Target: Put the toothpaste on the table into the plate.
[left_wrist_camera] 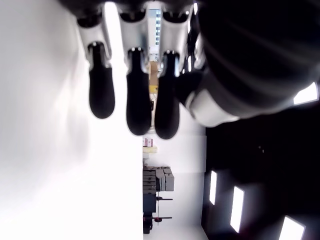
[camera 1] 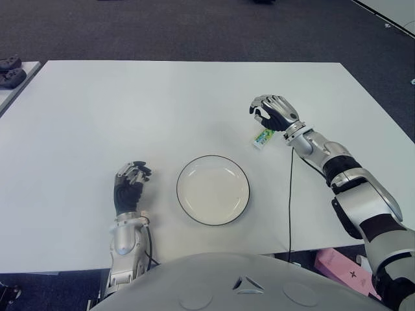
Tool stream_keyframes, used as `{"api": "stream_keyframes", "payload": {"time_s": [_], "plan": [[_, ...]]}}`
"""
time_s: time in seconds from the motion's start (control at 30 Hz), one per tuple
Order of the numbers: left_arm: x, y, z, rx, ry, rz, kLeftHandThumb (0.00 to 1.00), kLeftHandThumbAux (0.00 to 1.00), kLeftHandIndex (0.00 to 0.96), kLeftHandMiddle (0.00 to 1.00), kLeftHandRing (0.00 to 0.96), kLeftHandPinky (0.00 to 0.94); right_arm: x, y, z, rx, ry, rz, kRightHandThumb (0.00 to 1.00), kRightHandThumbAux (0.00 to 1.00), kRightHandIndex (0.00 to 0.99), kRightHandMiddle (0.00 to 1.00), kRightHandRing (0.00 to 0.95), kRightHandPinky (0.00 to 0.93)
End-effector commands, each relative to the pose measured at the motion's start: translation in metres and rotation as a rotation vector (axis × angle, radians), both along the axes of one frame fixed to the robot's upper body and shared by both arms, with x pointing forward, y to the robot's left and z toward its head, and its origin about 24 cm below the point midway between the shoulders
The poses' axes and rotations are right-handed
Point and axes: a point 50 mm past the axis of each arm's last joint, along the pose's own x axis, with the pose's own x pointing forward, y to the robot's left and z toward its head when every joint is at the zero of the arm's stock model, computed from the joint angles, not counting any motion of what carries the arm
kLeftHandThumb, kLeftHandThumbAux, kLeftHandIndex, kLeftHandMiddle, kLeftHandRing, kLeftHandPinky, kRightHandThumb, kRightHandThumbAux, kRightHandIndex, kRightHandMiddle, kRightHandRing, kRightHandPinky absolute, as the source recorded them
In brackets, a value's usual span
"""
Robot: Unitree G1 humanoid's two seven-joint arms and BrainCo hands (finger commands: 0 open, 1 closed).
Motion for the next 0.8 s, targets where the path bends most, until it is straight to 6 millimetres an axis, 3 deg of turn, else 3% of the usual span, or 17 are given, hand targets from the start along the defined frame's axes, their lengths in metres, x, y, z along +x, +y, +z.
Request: {"api": "stream_keyframes", "payload": {"time_s": [0.03,0.1,0.27,0.5,0.8], "plan": [[-0.005,-0.001,-0.008,-0.011,0.055,0.003,0.696,0.725,0.431,0.538,0.542,0.536,0.007,-0.008,0.002,-0.178,0.036,-0.009,0.706,0.517,0.270,0.315,0.281,0.239],[-0.005,-0.001,-0.008,-0.012,0.052,0.003,0.696,0.725,0.432,0.537,0.541,0.538,0.008,-0.012,-0.001,-0.258,0.037,-0.011,0.679,0.447,0.185,0.200,0.160,0.122],[-0.005,-0.002,-0.007,-0.013,0.040,0.005,0.697,0.725,0.432,0.534,0.536,0.533,0.007,-0.021,-0.010,-0.456,-0.008,0.001,0.632,0.352,0.060,0.051,0.028,0.020],[-0.006,-0.003,-0.007,-0.013,0.042,-0.004,0.696,0.724,0.432,0.544,0.544,0.529,0.004,-0.031,-0.018,-0.616,-0.051,0.009,0.605,0.239,0.003,0.003,0.001,0.001],[-0.008,-0.002,-0.006,-0.019,0.052,0.000,0.696,0.724,0.432,0.546,0.539,0.527,0.003,-0.035,-0.018,-0.704,-0.085,0.057,0.574,0.177,0.000,0.000,0.000,0.000]]}}
